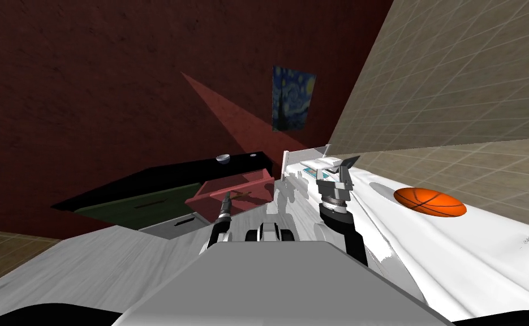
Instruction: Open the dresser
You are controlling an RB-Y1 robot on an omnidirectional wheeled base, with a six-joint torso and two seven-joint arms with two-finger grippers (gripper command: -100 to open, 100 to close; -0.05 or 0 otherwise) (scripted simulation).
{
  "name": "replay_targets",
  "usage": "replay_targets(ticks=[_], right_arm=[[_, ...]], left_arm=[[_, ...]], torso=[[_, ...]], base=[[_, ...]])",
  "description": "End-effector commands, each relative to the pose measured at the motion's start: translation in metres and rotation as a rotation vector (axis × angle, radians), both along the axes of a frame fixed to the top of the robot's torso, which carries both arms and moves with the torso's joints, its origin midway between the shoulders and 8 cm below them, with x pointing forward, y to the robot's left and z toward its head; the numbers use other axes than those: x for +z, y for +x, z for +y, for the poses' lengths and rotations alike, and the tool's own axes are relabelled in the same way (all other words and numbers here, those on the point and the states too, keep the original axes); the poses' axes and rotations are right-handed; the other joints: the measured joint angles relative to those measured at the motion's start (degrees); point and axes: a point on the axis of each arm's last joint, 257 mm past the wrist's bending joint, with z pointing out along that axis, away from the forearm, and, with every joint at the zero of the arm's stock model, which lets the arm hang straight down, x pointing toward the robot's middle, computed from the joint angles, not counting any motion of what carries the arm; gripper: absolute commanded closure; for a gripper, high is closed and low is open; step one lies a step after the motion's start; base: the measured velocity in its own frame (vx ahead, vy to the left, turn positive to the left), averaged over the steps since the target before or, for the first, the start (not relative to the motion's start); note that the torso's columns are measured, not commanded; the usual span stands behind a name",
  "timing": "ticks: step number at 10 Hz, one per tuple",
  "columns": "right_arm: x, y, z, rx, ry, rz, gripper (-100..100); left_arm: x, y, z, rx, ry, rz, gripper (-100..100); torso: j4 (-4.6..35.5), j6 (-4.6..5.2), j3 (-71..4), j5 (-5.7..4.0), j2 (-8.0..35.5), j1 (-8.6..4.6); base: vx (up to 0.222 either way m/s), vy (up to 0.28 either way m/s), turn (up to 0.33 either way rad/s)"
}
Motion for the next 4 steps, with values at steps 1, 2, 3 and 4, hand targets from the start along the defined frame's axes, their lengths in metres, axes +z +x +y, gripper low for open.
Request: replay_targets(ticks=[1,2,3,4], right_arm=[[0.0,0.0,0.0,0.0,0.0,0.0,0],[0.0,0.0,0.0,0.0,0.0,0.0,0],[0.0,0.0,0.0,0.0,0.0,0.0,0],[0.0,0.0,0.0,0.0,0.0,0.0,0]], left_arm=[[-0.0008,-0.0002,0.0001,0.0,-0.001,0.002,0],[-0.0014,-0.0004,0.0001,0.0,-0.001,0.003,0],[-0.0018,-0.0005,0.0002,0.001,-0.001,0.004,0],[-0.0021,-0.0006,0.0002,0.001,-0.001,0.005,0]], torso=[[-0.03,0.0,-0.01,0.03,-0.03,0.03],[-0.05,0.0,-0.03,0.04,-0.05,0.05],[-0.06,0.0,-0.04,0.06,-0.07,0.06],[-0.07,0.0,-0.04,0.07,-0.08,0.07]], base=[[0.0,0.0,0.0],[0.0,0.0,0.0],[0.0,0.0,0.0],[0.0,0.0,0.0]])
